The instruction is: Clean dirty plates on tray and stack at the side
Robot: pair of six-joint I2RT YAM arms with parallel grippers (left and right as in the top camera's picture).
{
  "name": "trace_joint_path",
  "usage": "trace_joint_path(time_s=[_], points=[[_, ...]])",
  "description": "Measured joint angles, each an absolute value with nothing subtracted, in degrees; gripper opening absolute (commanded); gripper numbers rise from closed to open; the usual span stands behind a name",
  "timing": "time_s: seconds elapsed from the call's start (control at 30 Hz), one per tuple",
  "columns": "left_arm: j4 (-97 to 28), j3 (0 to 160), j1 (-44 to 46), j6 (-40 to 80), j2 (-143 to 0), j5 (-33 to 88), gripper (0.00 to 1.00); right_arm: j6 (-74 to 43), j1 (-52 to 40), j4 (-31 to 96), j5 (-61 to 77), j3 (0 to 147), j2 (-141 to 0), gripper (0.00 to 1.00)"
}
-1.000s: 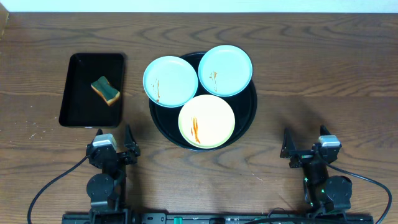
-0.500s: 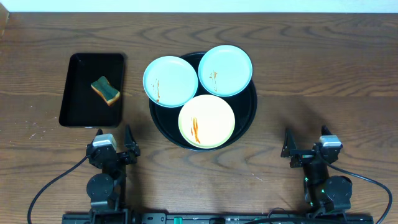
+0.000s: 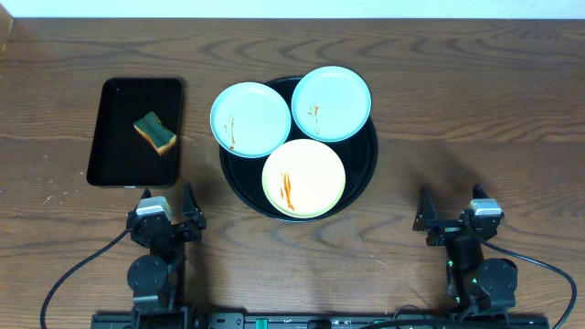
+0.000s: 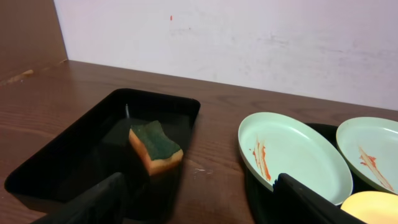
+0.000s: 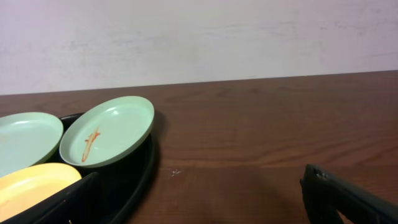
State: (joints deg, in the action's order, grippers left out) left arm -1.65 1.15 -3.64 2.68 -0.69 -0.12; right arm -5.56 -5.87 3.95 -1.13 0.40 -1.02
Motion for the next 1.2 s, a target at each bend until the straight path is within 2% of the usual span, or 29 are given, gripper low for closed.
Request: trace_joint_path(time_s=[0.8, 1.0, 1.2], points=[[-1.0, 2.0, -3.6, 2.7, -0.7, -0.2, 0.76, -5.6, -5.9, -1.6, -0.1, 0.4, -1.1, 0.99], [-3.6, 8.6, -3.6, 2.7, -1.7, 0.2, 0.76, -5.6, -5.9, -1.8, 1.1, 1.7, -1.1, 0.99], [-10.7, 20.3, -3.6, 2.7, -8.5, 3.1, 0.76, -5.5, -5.9, -0.4, 1.7, 7.8, -2.5, 0.99]])
